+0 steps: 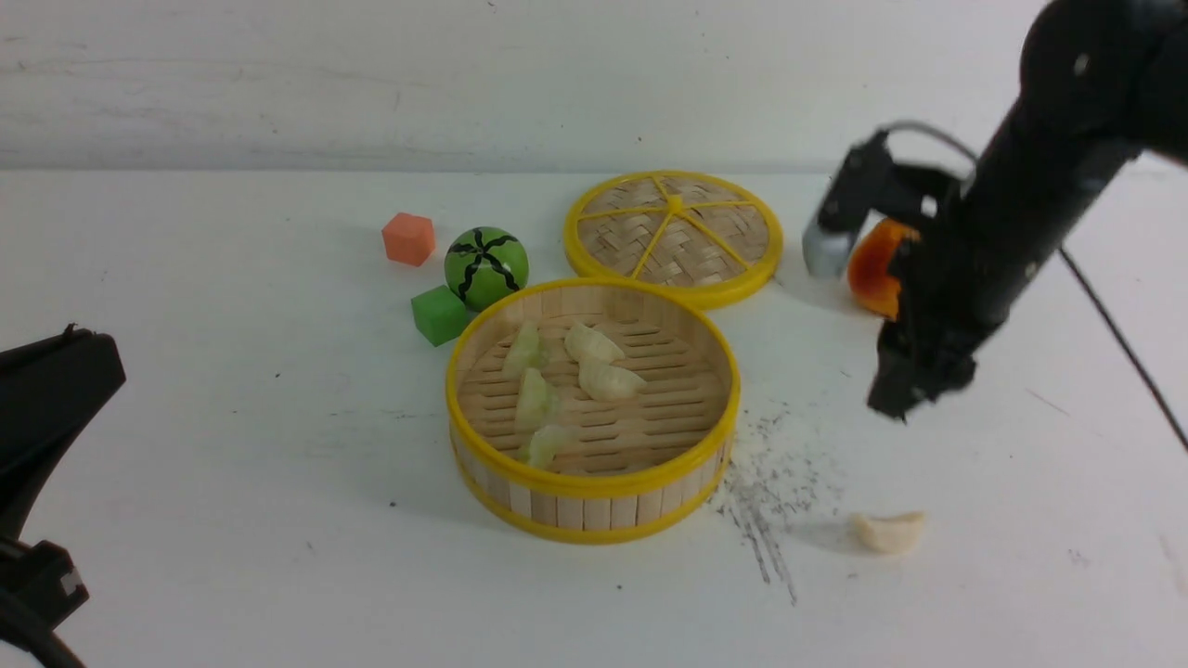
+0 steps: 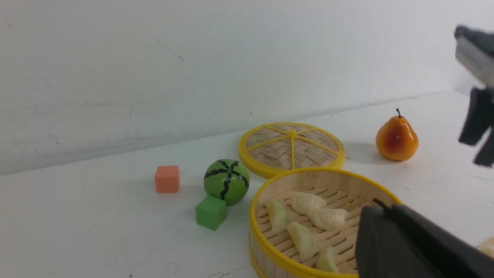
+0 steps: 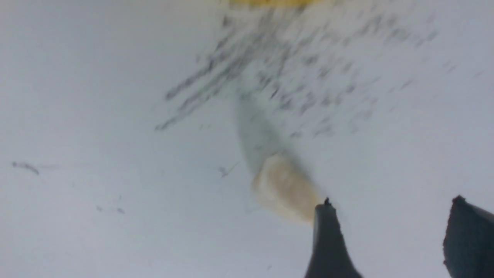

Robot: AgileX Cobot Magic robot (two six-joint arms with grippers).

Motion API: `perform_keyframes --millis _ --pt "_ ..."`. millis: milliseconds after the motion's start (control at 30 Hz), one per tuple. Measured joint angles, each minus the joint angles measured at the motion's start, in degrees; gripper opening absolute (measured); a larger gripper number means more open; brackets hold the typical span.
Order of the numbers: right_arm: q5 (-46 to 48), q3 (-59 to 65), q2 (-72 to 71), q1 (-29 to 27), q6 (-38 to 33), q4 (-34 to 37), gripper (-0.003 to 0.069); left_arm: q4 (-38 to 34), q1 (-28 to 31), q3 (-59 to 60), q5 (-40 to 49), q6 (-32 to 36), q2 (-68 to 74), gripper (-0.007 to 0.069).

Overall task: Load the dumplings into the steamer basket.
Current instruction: Use the right arm to grab a dumpling

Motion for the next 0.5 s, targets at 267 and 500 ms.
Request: perform_keyframes --millis 267,500 --pt "-7.40 11.20 2.48 0.00 -0.82 0.28 0.0395 0.00 0.00 0.00 -0.15 0.00 0.00 0.0019" --pt "-11.83 11.45 6.63 0.05 -0.96 4.00 0.0357 0.00 0.00 0.00 -0.22 0.00 0.00 0.0019"
